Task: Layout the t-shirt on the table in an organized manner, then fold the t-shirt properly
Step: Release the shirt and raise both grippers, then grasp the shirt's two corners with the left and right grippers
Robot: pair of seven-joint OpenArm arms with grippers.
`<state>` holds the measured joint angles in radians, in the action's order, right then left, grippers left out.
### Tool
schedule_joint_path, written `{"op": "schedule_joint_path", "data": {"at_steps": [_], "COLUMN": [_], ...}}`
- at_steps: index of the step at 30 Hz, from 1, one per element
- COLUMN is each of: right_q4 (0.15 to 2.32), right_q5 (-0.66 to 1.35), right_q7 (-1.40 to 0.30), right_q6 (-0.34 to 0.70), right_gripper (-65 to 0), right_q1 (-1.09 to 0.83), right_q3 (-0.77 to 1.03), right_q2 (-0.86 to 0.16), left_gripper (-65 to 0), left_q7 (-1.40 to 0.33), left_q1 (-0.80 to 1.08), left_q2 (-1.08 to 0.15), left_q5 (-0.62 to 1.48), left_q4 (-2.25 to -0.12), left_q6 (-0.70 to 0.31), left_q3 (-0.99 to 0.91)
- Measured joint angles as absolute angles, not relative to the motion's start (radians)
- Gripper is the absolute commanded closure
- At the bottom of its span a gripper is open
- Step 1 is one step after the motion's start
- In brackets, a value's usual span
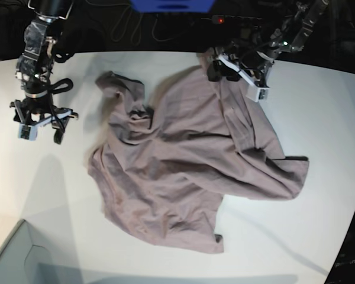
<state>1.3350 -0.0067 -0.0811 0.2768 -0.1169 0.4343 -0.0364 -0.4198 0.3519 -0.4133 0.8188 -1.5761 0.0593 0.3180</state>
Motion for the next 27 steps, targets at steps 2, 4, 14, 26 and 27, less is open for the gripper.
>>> {"op": "schedule_joint_path", "data": {"at_steps": [2,4,14,26,27], "right_q4": [1.335,1.335,1.337,1.500,1.525], "right_q5": [-0.006,-0.007,-0.007,-0.009,-0.009], "right_q7": [-0.080,-0.080,-0.074,-0.068,-0.073], "right_q6": [0.277,0.277,0.277,0.278,0.278], "right_gripper": [-44.4,-44.4,-44.4,-44.8,-44.8], "right_q1": [-0.117,-0.116,-0.145,-0.335,-0.355], "right_q3": [0.431,0.432,0.431,0.252,0.236], "right_q2": [-0.030,-0.031,0.016,0.044,0.044], "left_gripper": [-3.4,0.0,-0.2,-1.0,-2.6], "left_q7": [-0.422,-0.419,-0.424,-0.728,-0.754], "left_q1": [0.352,0.350,0.367,0.467,0.474], "left_q2": [-0.419,-0.434,-0.487,-0.414,-0.392], "left_q5": [0.814,0.815,0.884,0.907,0.907], "left_q4": [-1.577,-1.577,-1.756,-1.747,-1.747], "left_q6": [0.060,0.060,0.053,0.049,0.049], "left_q3": [0.318,0.315,0.028,-0.349,-0.379]}}
